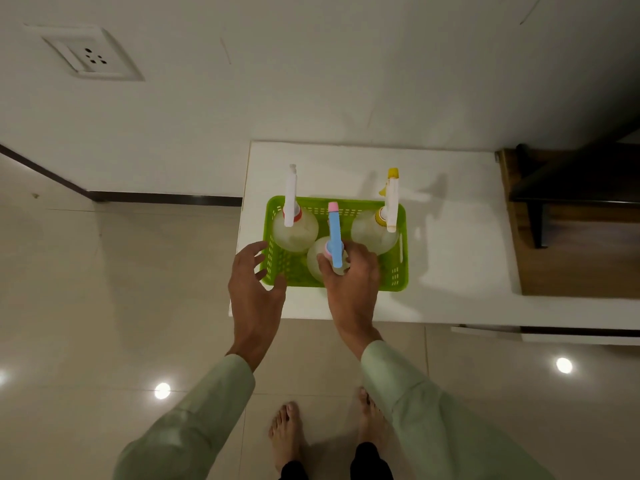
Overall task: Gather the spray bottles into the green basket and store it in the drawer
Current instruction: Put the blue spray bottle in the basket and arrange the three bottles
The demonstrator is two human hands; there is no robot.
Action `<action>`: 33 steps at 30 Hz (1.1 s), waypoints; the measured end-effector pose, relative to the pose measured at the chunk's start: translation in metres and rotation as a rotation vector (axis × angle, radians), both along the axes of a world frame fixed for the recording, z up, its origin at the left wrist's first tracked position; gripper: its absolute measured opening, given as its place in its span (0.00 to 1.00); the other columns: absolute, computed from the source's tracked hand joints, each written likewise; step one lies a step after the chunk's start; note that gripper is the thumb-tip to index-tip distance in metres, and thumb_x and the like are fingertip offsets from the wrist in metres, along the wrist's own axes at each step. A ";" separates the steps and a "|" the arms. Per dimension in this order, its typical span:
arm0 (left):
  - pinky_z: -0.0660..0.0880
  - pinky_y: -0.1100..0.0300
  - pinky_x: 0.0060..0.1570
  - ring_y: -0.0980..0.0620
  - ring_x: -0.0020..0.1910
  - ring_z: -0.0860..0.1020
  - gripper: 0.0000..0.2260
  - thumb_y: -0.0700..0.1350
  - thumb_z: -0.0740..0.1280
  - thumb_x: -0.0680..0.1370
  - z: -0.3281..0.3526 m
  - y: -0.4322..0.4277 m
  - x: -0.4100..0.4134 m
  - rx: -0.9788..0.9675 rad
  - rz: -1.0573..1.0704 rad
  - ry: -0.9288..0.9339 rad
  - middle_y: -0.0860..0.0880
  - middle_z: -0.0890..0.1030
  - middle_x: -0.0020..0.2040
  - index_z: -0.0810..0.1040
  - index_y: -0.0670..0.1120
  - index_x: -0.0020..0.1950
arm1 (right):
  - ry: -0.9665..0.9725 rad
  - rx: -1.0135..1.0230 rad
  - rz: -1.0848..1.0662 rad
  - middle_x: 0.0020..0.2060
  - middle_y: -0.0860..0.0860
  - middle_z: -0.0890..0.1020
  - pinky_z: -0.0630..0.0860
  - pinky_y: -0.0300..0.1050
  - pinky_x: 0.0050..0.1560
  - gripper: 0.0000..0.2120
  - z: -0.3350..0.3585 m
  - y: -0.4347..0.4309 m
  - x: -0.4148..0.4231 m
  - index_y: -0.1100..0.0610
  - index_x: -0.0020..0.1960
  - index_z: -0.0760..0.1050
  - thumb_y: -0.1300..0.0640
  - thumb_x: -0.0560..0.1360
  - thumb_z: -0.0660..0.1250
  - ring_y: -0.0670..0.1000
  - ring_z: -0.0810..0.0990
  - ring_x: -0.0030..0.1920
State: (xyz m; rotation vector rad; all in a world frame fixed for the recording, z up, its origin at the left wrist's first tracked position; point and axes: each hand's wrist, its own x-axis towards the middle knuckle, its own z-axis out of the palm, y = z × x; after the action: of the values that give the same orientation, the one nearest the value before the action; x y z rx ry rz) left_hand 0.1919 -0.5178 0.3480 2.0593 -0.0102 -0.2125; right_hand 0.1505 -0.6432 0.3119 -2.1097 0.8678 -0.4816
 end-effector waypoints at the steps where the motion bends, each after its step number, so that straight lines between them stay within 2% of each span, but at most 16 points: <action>1: 0.79 0.50 0.61 0.46 0.62 0.77 0.25 0.35 0.74 0.73 -0.001 0.000 0.000 0.000 -0.001 0.004 0.42 0.75 0.65 0.72 0.40 0.68 | -0.001 -0.006 0.001 0.48 0.52 0.83 0.79 0.52 0.47 0.14 0.000 0.000 -0.001 0.59 0.56 0.80 0.56 0.73 0.76 0.54 0.77 0.48; 6: 0.79 0.51 0.60 0.46 0.61 0.77 0.23 0.36 0.74 0.73 -0.007 0.003 -0.002 0.024 -0.009 -0.005 0.42 0.76 0.64 0.72 0.40 0.67 | -0.014 -0.035 0.013 0.49 0.53 0.84 0.79 0.47 0.49 0.16 -0.002 0.000 -0.006 0.60 0.58 0.80 0.55 0.73 0.77 0.54 0.79 0.50; 11: 0.78 0.57 0.59 0.49 0.60 0.77 0.22 0.34 0.73 0.74 -0.011 0.004 -0.006 0.020 -0.004 -0.009 0.45 0.76 0.63 0.73 0.43 0.66 | 0.013 0.006 0.019 0.53 0.53 0.83 0.80 0.53 0.52 0.21 -0.005 -0.003 -0.008 0.59 0.61 0.78 0.53 0.72 0.77 0.54 0.78 0.54; 18: 0.79 0.54 0.59 0.48 0.60 0.78 0.21 0.33 0.72 0.74 -0.010 0.006 -0.009 0.008 -0.013 -0.027 0.44 0.77 0.63 0.74 0.43 0.65 | 0.003 0.124 0.031 0.62 0.53 0.79 0.79 0.53 0.60 0.29 -0.001 -0.006 -0.027 0.58 0.69 0.74 0.52 0.71 0.78 0.54 0.76 0.63; 22: 0.79 0.53 0.59 0.49 0.59 0.78 0.19 0.32 0.72 0.74 -0.009 0.010 -0.012 0.009 -0.047 -0.063 0.45 0.77 0.63 0.75 0.43 0.63 | 0.002 0.090 0.047 0.63 0.54 0.79 0.78 0.51 0.61 0.26 0.004 -0.009 -0.043 0.58 0.68 0.76 0.54 0.73 0.77 0.54 0.76 0.64; 25: 0.79 0.51 0.59 0.48 0.59 0.78 0.18 0.31 0.70 0.73 -0.010 0.016 -0.014 -0.002 -0.061 -0.082 0.46 0.78 0.62 0.77 0.44 0.62 | -0.054 0.013 -0.033 0.60 0.54 0.80 0.76 0.49 0.62 0.19 0.005 -0.015 -0.058 0.59 0.64 0.78 0.57 0.74 0.75 0.55 0.77 0.62; 28: 0.78 0.52 0.59 0.51 0.57 0.78 0.17 0.32 0.68 0.75 -0.015 0.024 -0.026 0.019 -0.094 -0.094 0.49 0.78 0.60 0.77 0.46 0.61 | -0.101 -0.118 -0.121 0.52 0.53 0.79 0.77 0.55 0.52 0.08 -0.003 -0.019 -0.083 0.60 0.54 0.79 0.61 0.76 0.72 0.55 0.77 0.54; 31: 0.78 0.49 0.59 0.52 0.57 0.77 0.16 0.34 0.67 0.76 -0.029 0.035 -0.049 0.108 -0.214 -0.062 0.51 0.78 0.60 0.78 0.47 0.61 | -0.016 -0.126 -0.084 0.48 0.52 0.79 0.77 0.56 0.49 0.05 -0.023 -0.011 -0.120 0.60 0.51 0.77 0.64 0.76 0.71 0.54 0.77 0.50; 33: 0.77 0.49 0.61 0.51 0.60 0.76 0.16 0.35 0.67 0.76 -0.043 0.042 -0.063 0.185 -0.313 -0.030 0.52 0.77 0.61 0.77 0.47 0.62 | 0.127 -0.064 -0.030 0.51 0.53 0.79 0.77 0.56 0.52 0.07 -0.041 -0.004 -0.144 0.59 0.54 0.77 0.60 0.76 0.69 0.54 0.77 0.53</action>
State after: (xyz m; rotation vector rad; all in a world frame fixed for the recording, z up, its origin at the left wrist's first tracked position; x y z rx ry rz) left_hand 0.1290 -0.4762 0.3053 2.2388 -0.3450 -0.3872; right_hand 0.0063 -0.6471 0.2705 -2.2077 0.9695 -0.3989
